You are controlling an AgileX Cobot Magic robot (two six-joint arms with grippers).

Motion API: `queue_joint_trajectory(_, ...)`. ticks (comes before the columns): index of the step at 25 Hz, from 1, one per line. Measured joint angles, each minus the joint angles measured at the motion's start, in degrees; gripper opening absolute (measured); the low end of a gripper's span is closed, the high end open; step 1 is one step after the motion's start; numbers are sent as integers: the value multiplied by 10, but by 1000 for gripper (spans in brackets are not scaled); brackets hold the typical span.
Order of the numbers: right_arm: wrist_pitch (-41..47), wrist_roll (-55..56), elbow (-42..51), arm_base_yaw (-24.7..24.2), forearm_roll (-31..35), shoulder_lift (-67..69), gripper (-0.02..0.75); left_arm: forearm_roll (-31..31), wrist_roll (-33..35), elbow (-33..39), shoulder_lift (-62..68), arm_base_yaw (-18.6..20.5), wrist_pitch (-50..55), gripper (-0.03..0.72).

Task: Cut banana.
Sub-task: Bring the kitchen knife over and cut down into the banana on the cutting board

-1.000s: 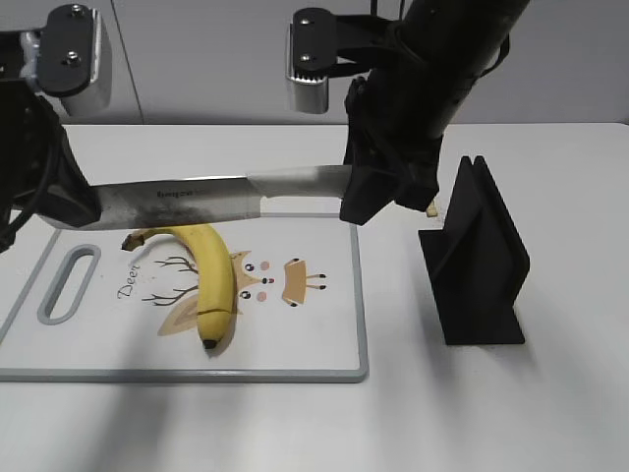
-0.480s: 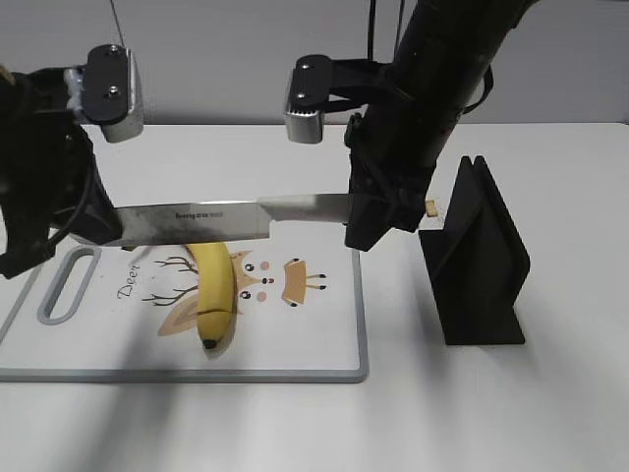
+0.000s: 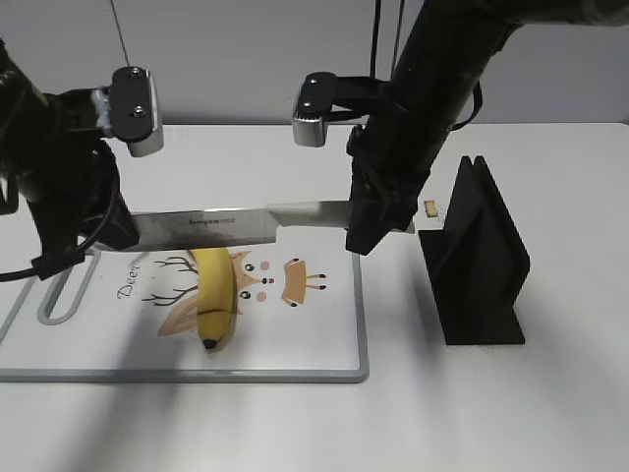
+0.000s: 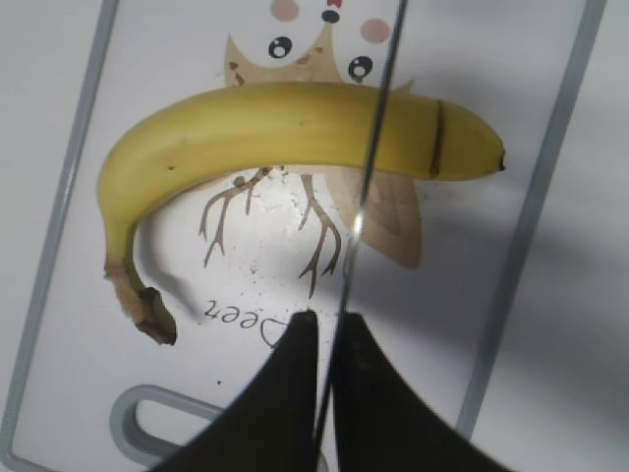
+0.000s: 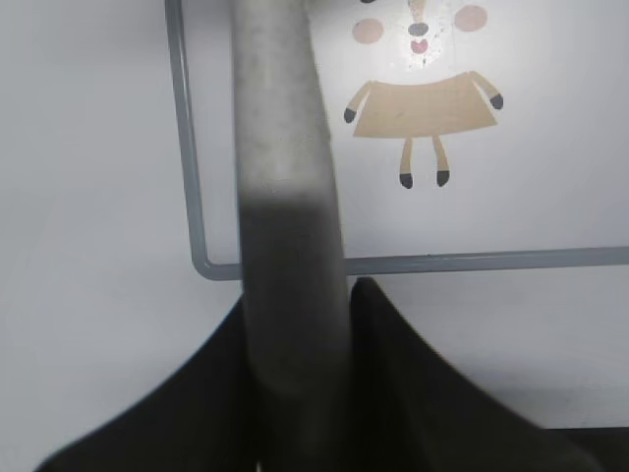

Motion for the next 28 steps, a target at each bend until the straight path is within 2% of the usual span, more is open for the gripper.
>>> queue_joint_trajectory(7,1,-9,-1,0,-20,31,199,0,-1,5,32,-9,-23,3)
queue_joint_trajectory(14,-5,-14,-1,7,-37,33,199,31,-53,54,32,-31,-88,3)
queue_joint_trajectory(19,-38,-17,6,17,-43,35,198,50,-74,73,32,-31,-108,3)
queue_joint_trajectory(28,-46,-39,17,17,-43,35,196,49,-76,74,32,-31,-104,0)
